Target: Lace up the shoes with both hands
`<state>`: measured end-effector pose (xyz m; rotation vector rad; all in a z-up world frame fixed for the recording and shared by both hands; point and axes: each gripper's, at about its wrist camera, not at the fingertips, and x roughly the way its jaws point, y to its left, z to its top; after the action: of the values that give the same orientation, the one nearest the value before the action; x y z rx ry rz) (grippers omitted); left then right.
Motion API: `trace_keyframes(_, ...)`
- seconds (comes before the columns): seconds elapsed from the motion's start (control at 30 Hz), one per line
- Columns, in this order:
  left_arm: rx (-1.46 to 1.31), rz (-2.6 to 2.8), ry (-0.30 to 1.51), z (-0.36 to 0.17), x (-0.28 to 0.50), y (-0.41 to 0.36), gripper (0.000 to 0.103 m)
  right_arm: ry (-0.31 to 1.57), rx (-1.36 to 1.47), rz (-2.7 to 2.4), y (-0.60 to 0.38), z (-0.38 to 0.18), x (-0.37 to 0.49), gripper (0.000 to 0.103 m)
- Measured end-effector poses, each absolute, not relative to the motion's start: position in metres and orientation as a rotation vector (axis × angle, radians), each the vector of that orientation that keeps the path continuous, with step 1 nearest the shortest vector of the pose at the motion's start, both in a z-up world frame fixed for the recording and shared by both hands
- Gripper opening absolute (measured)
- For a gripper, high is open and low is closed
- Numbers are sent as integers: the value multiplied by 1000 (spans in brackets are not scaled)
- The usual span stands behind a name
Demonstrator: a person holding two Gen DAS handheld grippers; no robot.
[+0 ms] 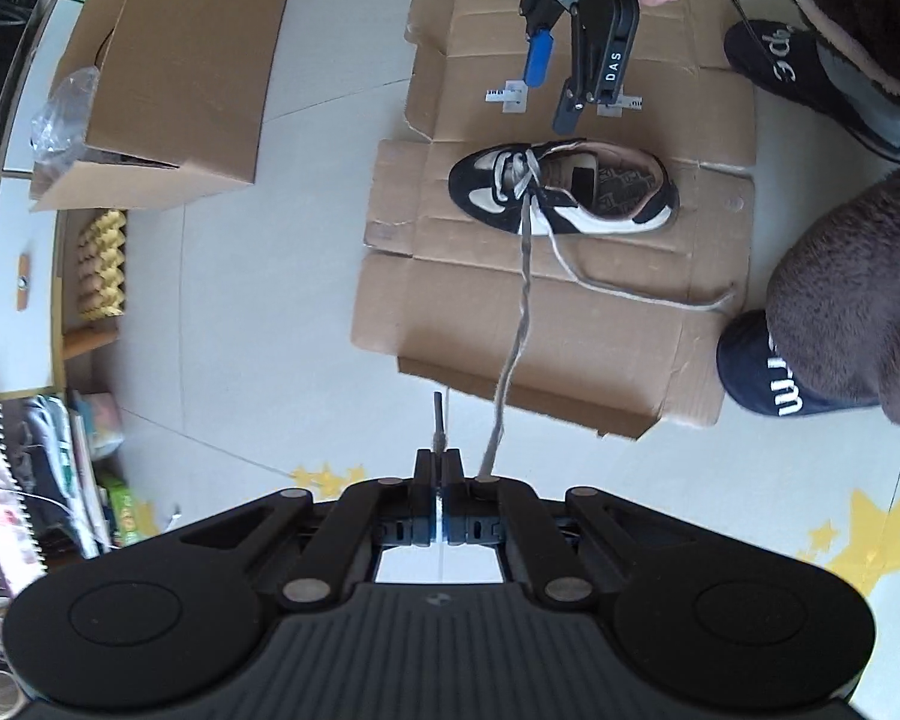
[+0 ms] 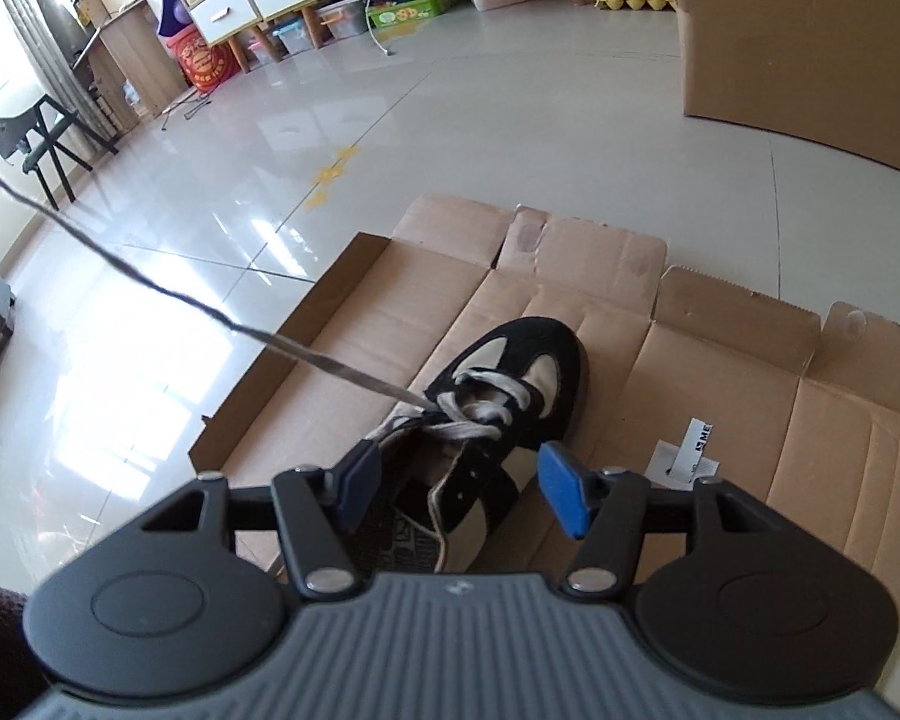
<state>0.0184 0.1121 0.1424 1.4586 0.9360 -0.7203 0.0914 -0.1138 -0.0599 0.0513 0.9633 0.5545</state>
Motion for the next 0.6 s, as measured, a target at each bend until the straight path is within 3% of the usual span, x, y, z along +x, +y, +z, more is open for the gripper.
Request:
trace_keyframes(0.37, 1520, -689, 918, 172, 9, 104, 0, 917, 88, 571, -109, -49, 93, 63)
trace_keyframes(0.6, 1479, -708, 906, 164, 12, 103, 0, 922, 100, 546, -112, -55, 96, 63)
